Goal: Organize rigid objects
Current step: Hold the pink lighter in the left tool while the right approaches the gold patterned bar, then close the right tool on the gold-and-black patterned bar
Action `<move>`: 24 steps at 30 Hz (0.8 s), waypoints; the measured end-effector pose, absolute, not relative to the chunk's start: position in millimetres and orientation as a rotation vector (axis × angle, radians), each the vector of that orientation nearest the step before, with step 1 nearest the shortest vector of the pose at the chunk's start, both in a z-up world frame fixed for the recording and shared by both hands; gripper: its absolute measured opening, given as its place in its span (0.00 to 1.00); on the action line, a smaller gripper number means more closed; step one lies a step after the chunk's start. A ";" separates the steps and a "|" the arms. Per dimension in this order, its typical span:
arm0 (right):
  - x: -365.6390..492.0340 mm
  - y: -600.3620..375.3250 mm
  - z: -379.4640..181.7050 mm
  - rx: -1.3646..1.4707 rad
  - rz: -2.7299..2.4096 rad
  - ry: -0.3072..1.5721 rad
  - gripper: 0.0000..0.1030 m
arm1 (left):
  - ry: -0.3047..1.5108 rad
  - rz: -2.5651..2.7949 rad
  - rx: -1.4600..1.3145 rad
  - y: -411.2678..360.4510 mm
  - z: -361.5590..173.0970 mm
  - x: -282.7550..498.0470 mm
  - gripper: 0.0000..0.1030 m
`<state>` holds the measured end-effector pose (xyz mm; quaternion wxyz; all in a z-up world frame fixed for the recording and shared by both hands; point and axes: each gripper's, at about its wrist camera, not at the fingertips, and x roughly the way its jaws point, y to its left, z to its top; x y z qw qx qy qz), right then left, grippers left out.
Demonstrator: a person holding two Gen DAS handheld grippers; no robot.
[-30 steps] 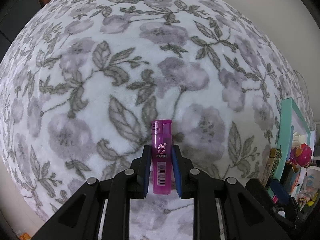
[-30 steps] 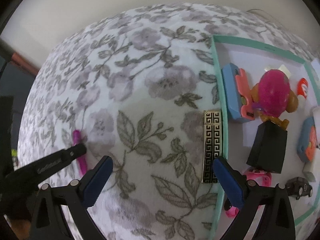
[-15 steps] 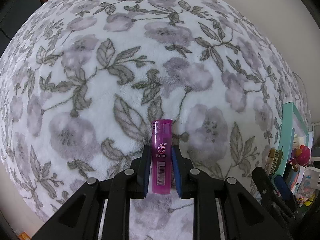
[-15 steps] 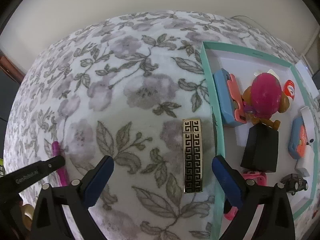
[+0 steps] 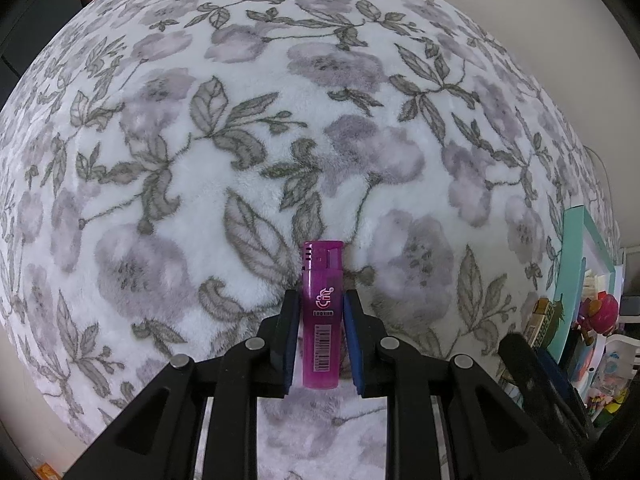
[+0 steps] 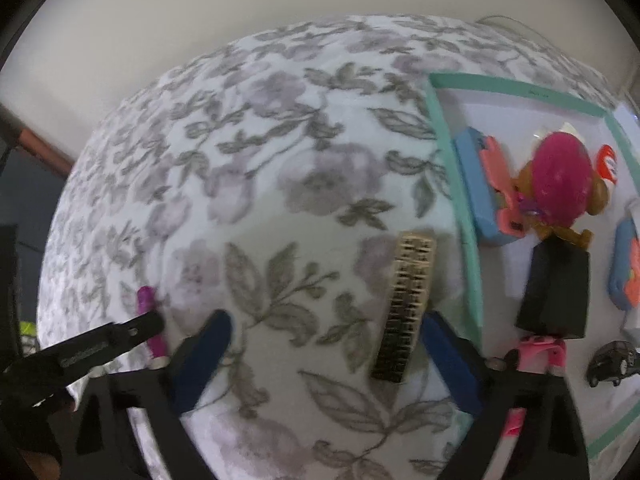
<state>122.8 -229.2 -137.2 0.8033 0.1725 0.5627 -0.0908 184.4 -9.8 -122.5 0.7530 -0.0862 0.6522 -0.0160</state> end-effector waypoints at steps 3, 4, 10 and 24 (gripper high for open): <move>122.5 -234.6 -146.2 0.381 -0.226 1.229 0.69 | 1.424 -0.032 -0.187 -11.2 -122.6 184.5 0.22; 120.8 -235.9 -145.3 0.373 -0.235 1.224 0.64 | 1.423 -0.032 -0.185 -12.1 -122.9 184.5 0.22; 114.2 -245.3 -143.3 0.330 -0.286 1.219 0.42 | 1.417 -0.028 -0.163 -18.2 -123.6 185.0 0.22; 97.6 -251.2 -137.7 0.298 -0.319 1.223 0.21 | 1.398 -0.027 -0.104 -41.2 -121.4 179.2 0.19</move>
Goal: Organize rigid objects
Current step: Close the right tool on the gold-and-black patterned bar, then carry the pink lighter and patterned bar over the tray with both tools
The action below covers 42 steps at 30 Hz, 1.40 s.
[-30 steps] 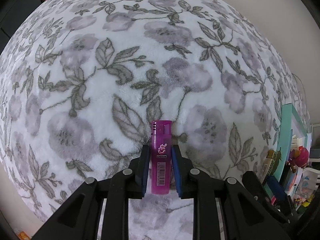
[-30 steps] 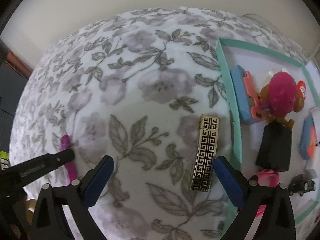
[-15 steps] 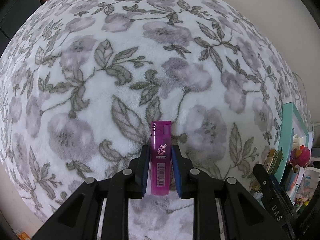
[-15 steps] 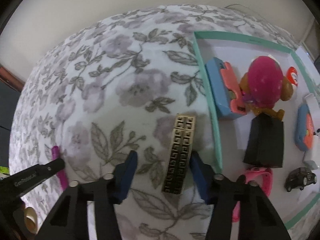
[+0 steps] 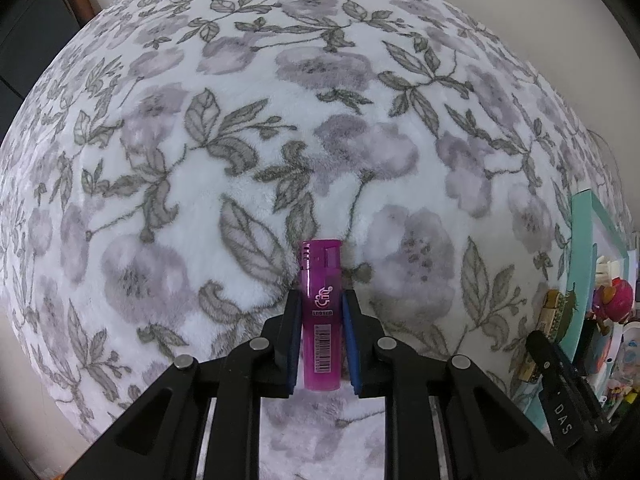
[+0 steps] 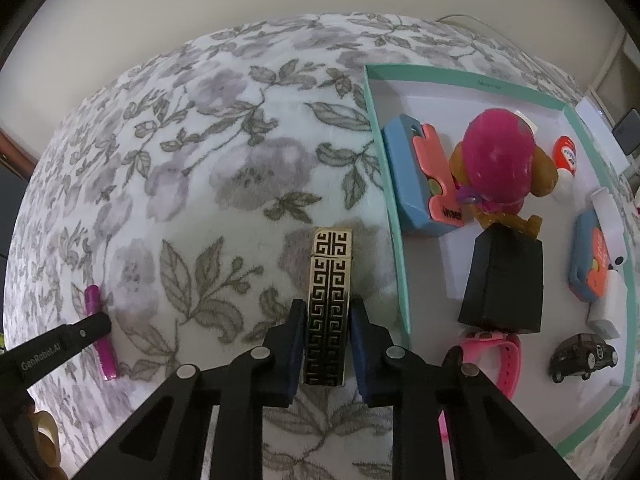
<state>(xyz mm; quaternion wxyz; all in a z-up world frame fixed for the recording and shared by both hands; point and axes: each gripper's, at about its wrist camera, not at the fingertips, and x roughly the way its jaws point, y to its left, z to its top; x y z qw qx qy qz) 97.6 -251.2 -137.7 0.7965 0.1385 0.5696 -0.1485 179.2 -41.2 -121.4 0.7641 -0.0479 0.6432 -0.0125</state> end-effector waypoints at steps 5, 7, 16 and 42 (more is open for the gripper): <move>89.2 -253.2 -133.3 0.310 -0.312 1.224 0.21 | 1.369 -0.036 -0.100 -44.8 -109.4 179.9 0.19; 84.2 -255.8 -128.1 0.321 -0.306 1.215 0.21 | 1.355 -0.043 -0.107 -48.0 -102.6 179.1 0.19; 67.4 -262.1 -88.2 0.356 -0.276 1.126 0.21 | 1.270 -0.078 -0.111 -63.3 -63.1 178.7 0.19; -12.3 -383.7 -22.0 0.405 -0.522 1.047 0.21 | 1.116 -0.564 0.012 -199.4 0.5 80.6 0.20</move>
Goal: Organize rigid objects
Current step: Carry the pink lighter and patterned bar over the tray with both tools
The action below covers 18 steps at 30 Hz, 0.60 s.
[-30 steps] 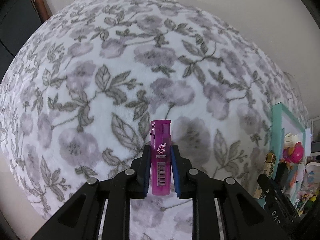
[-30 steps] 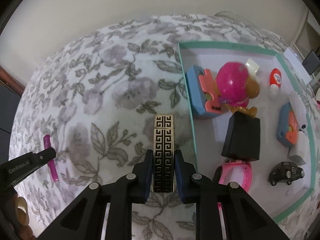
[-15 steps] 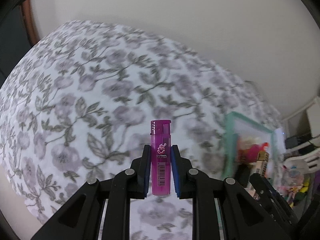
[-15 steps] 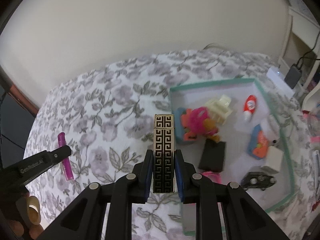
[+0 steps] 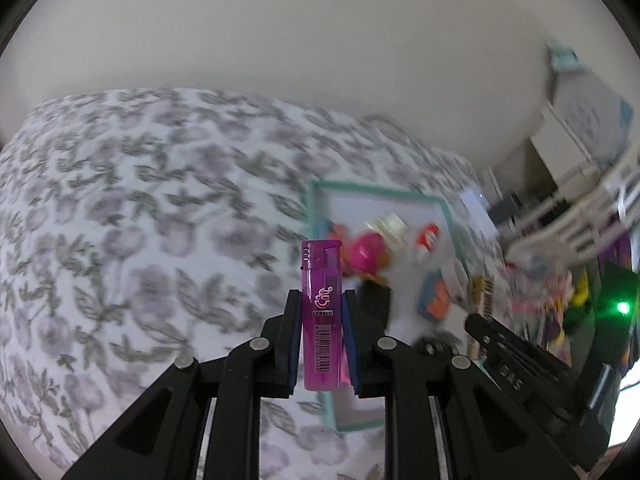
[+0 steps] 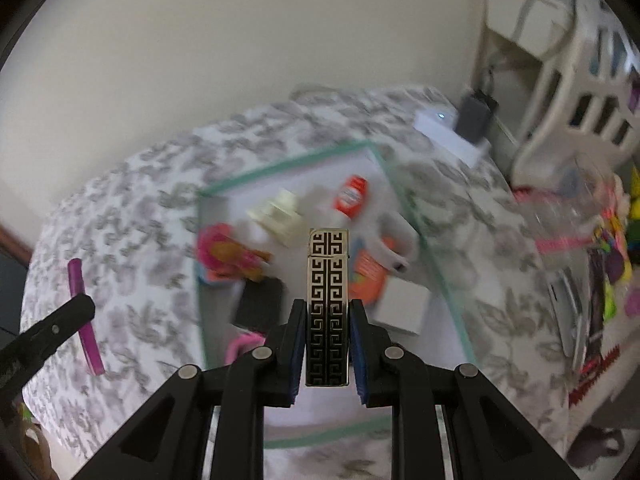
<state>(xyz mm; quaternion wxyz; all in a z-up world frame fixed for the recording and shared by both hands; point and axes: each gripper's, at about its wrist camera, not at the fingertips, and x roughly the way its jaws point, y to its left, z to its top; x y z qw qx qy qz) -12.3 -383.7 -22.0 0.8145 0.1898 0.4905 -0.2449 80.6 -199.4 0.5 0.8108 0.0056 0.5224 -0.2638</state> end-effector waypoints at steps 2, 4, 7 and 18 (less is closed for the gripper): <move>-18.1 -393.1 -31.8 0.420 -0.538 1.083 0.21 | 1.130 -0.585 0.058 -214.2 -6.5 72.2 0.20; -21.9 -398.0 -40.2 0.432 -0.554 1.112 0.21 | 1.156 -0.607 0.092 -226.8 -16.0 65.7 0.20; -27.0 -403.5 -51.9 0.456 -0.564 1.136 0.21 | 1.203 -0.635 0.122 -241.1 -33.5 58.6 0.20; -30.4 -398.8 -81.3 0.465 -0.549 1.201 0.22 | 1.297 -0.647 0.229 -267.2 -78.4 41.4 0.20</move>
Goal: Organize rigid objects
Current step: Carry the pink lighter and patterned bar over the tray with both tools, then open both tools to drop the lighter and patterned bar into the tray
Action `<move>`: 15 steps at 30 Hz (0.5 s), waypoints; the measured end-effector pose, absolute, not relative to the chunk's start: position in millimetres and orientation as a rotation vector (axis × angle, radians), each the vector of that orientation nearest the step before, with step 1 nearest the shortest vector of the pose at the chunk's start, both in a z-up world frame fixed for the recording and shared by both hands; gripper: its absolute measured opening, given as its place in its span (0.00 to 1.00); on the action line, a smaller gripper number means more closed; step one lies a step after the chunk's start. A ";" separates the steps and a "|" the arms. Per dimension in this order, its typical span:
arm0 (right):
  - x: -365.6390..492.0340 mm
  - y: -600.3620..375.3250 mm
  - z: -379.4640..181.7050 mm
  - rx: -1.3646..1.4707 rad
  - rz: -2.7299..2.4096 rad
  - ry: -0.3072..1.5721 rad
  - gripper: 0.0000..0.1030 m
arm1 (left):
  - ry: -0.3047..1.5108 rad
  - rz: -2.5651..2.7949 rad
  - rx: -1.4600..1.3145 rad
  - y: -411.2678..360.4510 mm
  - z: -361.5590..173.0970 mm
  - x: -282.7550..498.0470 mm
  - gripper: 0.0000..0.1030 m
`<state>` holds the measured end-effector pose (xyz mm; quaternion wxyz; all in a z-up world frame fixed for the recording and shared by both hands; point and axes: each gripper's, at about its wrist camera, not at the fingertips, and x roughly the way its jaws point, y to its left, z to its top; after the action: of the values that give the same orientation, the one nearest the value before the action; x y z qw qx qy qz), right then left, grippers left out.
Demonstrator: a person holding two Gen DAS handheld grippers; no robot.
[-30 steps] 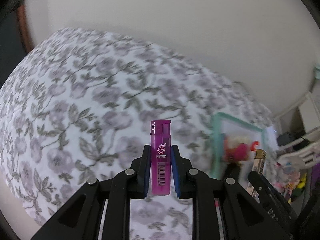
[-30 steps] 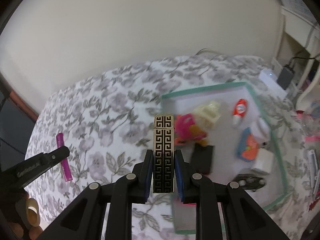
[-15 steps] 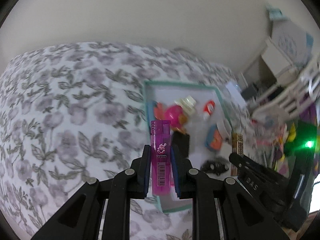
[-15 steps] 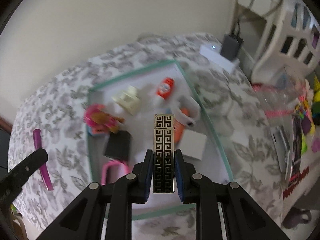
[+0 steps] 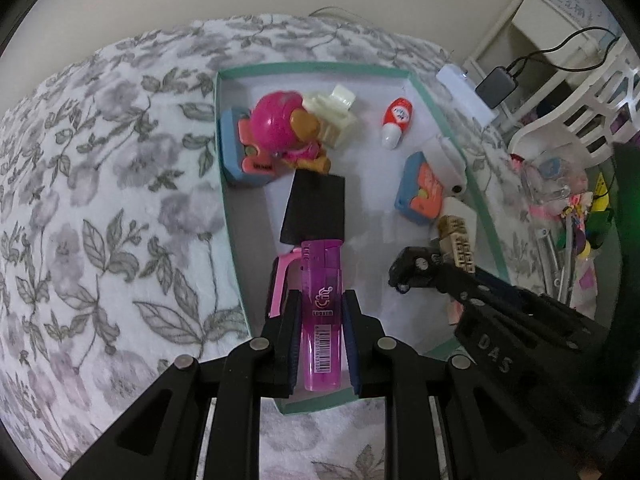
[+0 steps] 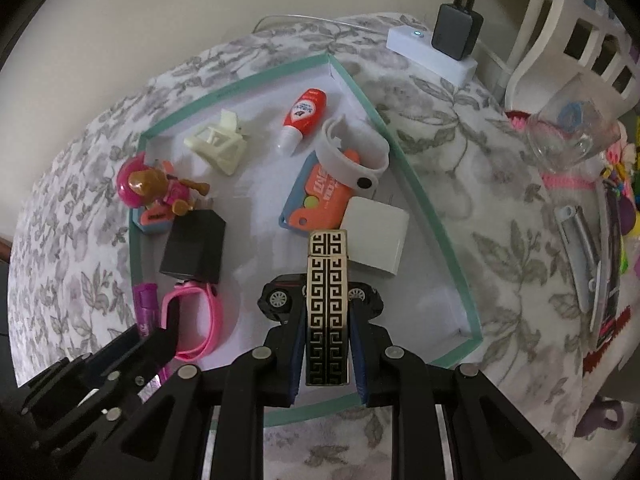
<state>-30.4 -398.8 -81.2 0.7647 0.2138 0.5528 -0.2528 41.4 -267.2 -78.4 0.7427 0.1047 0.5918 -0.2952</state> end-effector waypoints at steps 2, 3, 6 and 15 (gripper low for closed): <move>-30.3 -399.0 -81.2 0.470 -0.548 1.196 0.22 | 1.302 -0.639 0.240 -268.2 -81.5 41.3 0.20; -30.4 -398.8 -81.2 0.469 -0.549 1.195 0.22 | 1.303 -0.638 0.245 -268.1 -83.2 40.2 0.20; -30.3 -398.6 -80.6 0.472 -0.550 1.191 0.23 | 1.310 -0.634 0.252 -268.7 -86.9 38.9 0.20; -33.2 -395.7 -70.1 0.466 -0.544 1.150 0.27 | 1.298 -0.625 0.193 -255.7 -74.2 37.8 0.46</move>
<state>-33.2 -395.7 -70.1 0.7791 0.2158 0.5320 -0.2517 37.8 -255.7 -74.2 0.7475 0.0883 0.5932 -0.2857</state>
